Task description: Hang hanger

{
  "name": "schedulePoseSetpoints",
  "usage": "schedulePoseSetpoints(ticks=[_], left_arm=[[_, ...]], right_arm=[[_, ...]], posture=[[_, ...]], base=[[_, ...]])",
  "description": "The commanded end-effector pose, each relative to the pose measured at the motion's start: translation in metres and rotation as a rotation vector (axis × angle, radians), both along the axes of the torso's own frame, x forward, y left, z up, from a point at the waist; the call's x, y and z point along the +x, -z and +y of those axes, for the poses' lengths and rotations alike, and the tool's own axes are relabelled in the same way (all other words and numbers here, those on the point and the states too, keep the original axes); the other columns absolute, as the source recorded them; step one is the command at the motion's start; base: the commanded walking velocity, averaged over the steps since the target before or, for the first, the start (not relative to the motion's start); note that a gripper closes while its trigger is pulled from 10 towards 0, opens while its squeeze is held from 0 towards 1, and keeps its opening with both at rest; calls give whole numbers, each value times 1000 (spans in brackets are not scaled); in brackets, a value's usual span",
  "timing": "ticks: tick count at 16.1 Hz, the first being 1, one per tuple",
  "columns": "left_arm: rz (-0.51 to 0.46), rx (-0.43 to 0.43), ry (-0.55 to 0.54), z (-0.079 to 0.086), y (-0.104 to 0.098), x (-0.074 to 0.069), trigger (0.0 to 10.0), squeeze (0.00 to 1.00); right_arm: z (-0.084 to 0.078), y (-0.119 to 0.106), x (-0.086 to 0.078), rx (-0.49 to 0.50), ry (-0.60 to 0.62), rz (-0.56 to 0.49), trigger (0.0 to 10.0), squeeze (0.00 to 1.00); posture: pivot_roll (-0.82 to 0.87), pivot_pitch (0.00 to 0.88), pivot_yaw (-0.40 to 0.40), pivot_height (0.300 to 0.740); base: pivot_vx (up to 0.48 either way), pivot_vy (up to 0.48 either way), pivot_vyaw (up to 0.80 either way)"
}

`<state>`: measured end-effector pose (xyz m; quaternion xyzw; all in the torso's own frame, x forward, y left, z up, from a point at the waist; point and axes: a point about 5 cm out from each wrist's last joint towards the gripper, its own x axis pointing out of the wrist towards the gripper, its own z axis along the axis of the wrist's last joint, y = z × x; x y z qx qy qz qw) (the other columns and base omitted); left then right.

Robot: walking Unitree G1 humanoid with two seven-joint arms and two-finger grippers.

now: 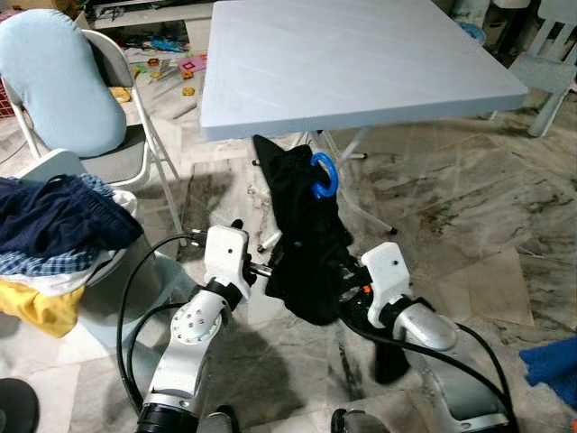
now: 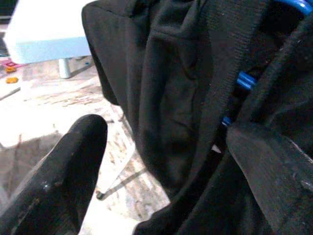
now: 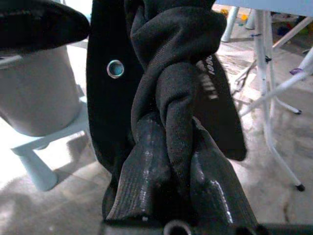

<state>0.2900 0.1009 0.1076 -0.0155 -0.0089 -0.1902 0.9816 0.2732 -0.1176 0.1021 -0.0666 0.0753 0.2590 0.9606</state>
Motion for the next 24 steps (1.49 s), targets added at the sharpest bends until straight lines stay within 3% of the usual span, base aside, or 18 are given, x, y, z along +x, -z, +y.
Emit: schedulePoseSetpoints(ticks=[1,3,5,7,9,11,16,17,18,20,24], left_arm=[[7,13,-22,4,2,0,10000,0],[2,48,-2,9,3,1,10000,0],[-7,95,-19,27,1,9,10000,0],[-14,99,-27,33,-1,14,10000,0],[-62,94,7,26,-9,17,10000,0],[-78,106,41,23,-11,17,10000,0],[-69,133,44,30,-7,19,10000,0],[-51,152,27,35,-2,20,9569,0],[-34,162,10,40,2,20,0,0],[-36,164,1,42,3,20,0,0],[-54,210,-156,62,3,25,0,0]], right_arm=[[6,-14,0,56,-42,-45,10000,0],[7,-21,-8,87,-151,-20,10000,0],[0,-31,-25,122,-321,35,10000,0],[-3,-36,-32,139,-393,57,10000,0],[-4,-30,-24,88,-348,47,10000,0],[2,-35,-27,124,-380,58,10000,0],[13,-36,-38,145,-483,94,10000,0],[13,-37,-40,152,-498,103,10000,0],[12,-39,-41,152,-514,108,10000,0],[11,-39,-41,149,-520,113,10000,0],[12,-35,-46,131,-557,145,10000,0]], posture=[[-87,166,27,740],[-88,171,28,740],[-92,173,26,740],[-95,174,27,740],[-96,175,28,740],[-92,174,34,740],[-89,174,34,740],[-90,172,35,740],[-92,170,34,740],[-91,169,33,740],[-90,169,31,740]], base=[[0,0,0],[0,0,0],[0,0,0],[0,0,0],[0,0,0],[0,0,0],[0,0,0],[0,0,0],[0,0,0],[0,0,0],[0,0,0]])
